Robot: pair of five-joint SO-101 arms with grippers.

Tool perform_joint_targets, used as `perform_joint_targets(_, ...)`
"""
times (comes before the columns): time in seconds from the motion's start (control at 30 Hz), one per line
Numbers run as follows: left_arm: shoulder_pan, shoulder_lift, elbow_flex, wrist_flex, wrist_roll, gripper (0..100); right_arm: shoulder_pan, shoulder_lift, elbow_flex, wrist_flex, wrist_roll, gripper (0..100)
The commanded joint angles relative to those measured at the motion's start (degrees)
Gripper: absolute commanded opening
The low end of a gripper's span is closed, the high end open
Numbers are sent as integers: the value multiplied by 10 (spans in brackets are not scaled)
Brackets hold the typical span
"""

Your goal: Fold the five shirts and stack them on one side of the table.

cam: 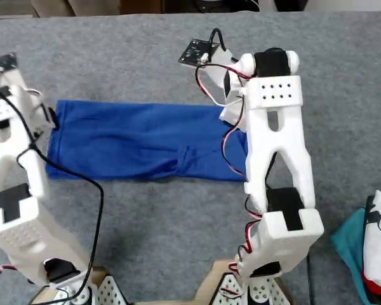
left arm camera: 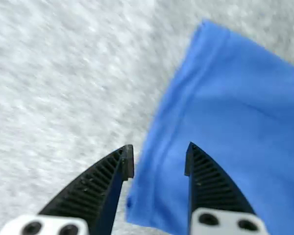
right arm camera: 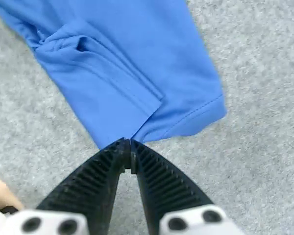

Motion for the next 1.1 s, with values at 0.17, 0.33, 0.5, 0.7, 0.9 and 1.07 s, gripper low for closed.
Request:
perform_joint_targets(0.17,4,207,-277,150,-69,190,8,-76,-25,11,-4,5)
perform_joint_targets(0.33,8,325,-433,222,-74,191,8,-93,-15,11,-4,5)
perform_joint_targets(0.5,14,417,-548,276,-105,191,8,-126,39,11,-3,5)
perform_joint_targets(0.7,31,465,-539,295,-103,190,8,-170,78,8,-2,5)
perform_joint_targets(0.9,32,429,-453,295,-103,184,13,-197,84,9,-1,5)
perform_joint_targets(1.07,40,402,-384,295,-103,77,13,-214,96,9,-1,5)
